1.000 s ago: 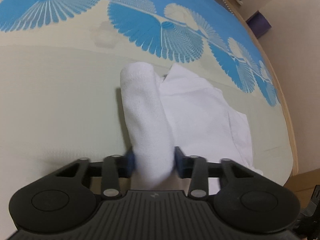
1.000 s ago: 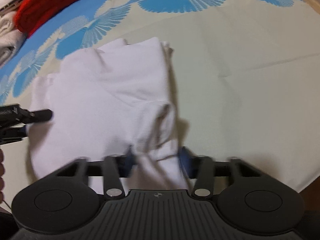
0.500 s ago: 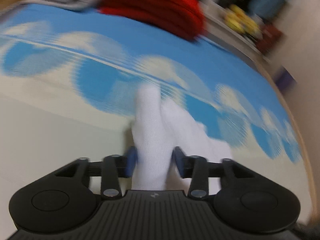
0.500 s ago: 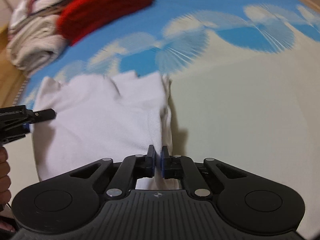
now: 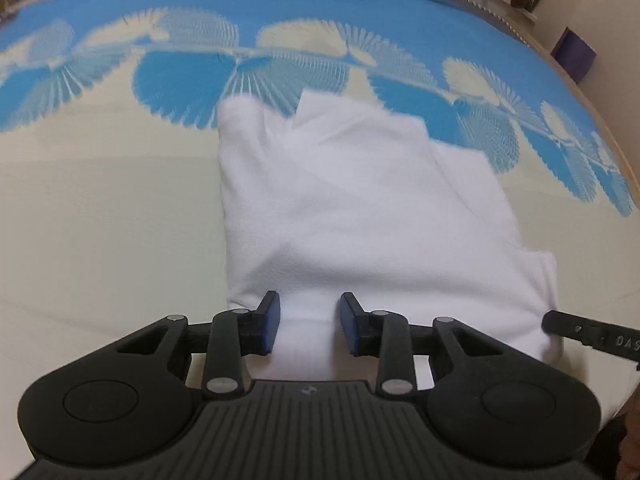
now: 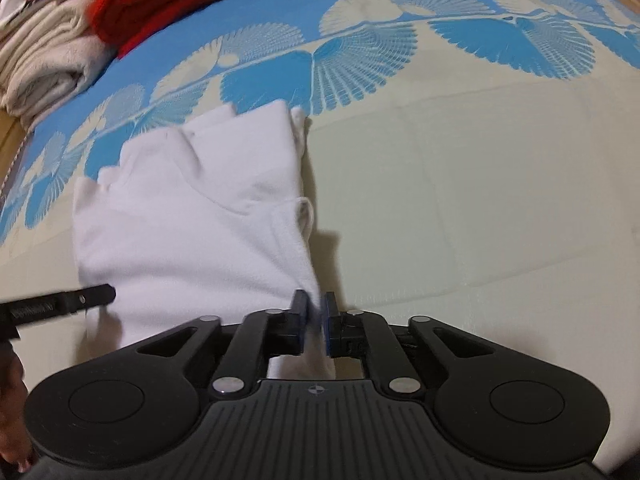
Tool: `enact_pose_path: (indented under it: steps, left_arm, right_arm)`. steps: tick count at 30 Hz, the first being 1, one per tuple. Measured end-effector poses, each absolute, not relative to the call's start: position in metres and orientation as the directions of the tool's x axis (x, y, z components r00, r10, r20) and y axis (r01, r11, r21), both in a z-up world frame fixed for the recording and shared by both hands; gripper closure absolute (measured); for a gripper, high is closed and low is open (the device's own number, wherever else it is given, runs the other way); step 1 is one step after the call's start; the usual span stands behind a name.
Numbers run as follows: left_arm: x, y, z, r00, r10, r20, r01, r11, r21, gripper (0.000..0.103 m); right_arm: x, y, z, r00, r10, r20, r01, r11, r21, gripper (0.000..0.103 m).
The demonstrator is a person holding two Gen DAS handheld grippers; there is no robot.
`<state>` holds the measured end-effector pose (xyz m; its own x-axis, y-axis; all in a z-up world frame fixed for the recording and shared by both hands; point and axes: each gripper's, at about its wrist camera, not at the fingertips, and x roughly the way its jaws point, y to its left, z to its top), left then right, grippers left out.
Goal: Fold small clothes
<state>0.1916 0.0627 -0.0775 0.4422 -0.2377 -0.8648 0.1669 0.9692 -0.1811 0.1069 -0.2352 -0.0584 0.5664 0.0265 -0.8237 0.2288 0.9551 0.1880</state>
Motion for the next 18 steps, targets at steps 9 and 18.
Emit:
enact_pose_path:
  steps: [9,18]
  left_arm:
    - [0.142,0.021,-0.089,0.429,-0.147,-0.891,0.352,0.936,0.014,0.049]
    - [0.086,0.027,0.025,0.64,-0.133,-0.756,0.167,0.985,-0.032,0.018]
  right_arm:
    - [0.102,-0.228,-0.086,0.423,-0.094,-0.901,0.171,0.985,-0.022,0.055]
    - [0.064,-0.228,-0.005,0.637,-0.157,-0.755,0.149,0.986,-0.078,0.053]
